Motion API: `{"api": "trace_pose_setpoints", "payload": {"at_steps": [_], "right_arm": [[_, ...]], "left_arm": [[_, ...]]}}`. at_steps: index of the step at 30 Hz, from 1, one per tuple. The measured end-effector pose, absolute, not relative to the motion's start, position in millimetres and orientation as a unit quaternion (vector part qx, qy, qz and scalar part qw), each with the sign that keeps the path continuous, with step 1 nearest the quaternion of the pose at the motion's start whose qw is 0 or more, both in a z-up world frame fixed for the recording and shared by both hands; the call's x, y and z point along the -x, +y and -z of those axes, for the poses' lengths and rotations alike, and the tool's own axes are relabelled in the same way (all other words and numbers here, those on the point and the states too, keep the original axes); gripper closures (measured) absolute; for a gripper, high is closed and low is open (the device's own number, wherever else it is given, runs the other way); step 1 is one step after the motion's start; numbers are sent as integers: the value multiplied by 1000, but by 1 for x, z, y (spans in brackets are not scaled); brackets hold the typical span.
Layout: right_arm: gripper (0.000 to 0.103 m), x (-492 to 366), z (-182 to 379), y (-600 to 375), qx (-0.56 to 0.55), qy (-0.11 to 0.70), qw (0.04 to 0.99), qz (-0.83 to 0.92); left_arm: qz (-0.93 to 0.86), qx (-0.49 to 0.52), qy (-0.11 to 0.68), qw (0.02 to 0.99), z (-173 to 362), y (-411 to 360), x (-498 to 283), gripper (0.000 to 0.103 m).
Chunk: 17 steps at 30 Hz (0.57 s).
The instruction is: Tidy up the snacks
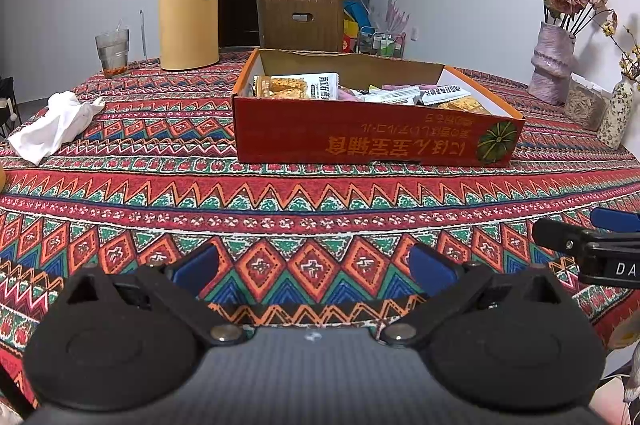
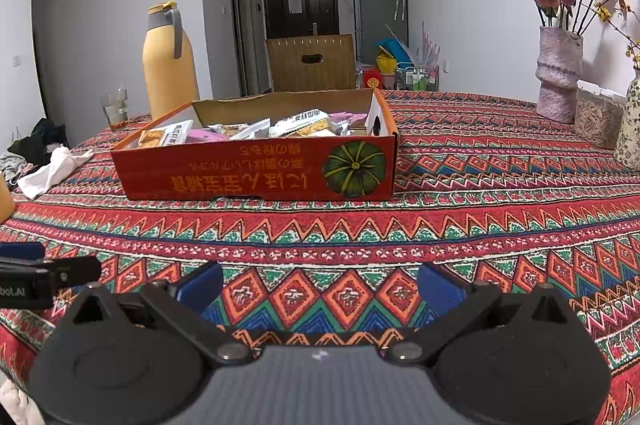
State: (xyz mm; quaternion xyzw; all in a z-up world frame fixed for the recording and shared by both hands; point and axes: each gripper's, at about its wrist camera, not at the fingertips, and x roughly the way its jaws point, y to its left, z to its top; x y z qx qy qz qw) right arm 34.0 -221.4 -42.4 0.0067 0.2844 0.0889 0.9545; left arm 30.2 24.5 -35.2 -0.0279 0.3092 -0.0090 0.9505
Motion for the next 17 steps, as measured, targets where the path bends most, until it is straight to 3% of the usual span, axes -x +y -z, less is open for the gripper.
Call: {"api": "trace_pose_setpoints", "payload": {"at_steps": [17], "right_arm": [[0, -34, 42, -222, -7, 285, 954, -89]], "left_arm": [[11, 28, 300, 954, 34, 26, -30, 0]]}}
